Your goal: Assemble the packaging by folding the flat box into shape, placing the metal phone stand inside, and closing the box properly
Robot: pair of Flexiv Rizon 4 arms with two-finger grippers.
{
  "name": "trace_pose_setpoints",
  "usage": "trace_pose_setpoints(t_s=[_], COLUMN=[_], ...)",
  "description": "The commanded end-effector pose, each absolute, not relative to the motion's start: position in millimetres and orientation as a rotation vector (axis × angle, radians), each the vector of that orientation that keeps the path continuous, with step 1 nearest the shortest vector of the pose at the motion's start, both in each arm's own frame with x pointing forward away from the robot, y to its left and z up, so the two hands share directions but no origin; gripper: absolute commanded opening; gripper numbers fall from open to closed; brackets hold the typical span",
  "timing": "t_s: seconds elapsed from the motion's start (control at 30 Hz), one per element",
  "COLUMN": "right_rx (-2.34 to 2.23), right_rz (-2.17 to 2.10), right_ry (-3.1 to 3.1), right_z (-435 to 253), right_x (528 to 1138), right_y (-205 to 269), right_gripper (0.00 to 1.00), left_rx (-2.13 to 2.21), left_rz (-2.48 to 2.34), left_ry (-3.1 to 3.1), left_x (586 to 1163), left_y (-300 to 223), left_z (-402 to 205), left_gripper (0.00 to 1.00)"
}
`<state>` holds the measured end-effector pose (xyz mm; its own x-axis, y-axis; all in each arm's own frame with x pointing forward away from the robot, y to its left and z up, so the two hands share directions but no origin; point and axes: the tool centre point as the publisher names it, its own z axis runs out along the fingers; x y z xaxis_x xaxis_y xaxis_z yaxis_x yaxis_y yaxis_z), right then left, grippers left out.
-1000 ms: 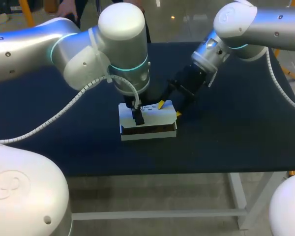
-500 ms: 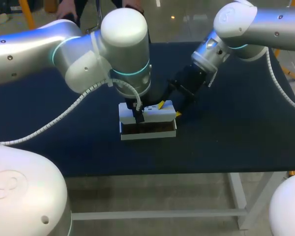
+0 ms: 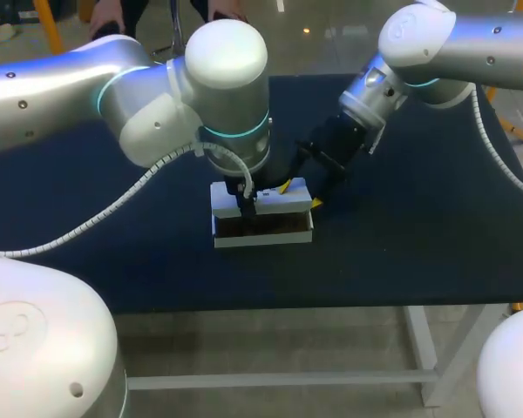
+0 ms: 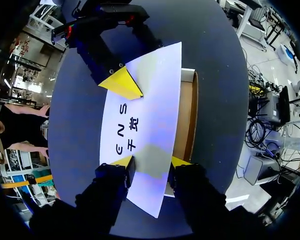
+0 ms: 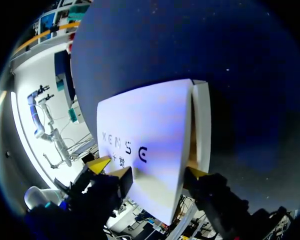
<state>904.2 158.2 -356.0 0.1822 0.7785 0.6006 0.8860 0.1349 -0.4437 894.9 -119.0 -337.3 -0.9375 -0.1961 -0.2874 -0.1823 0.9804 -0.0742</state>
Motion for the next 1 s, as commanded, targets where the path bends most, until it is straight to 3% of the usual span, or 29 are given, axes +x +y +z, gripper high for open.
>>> trace_pose_setpoints(t_s=[0.03, 1.0], right_rx=[-1.656, -1.69], right_rz=[-0.168, -0.212], right_ry=[-1.612, -1.6], right_z=[-353, -348], right_x=[902, 891], right_y=[158, 136], right_gripper=[0.73, 0.67], left_rx=[-0.275, -0.311], left_rz=[-0.063, -0.061], left_ry=[2.825, 2.853], left_x=[894, 884], left_y=[-120, -119], left_z=[-340, -354], left_gripper=[0.44, 0.47])
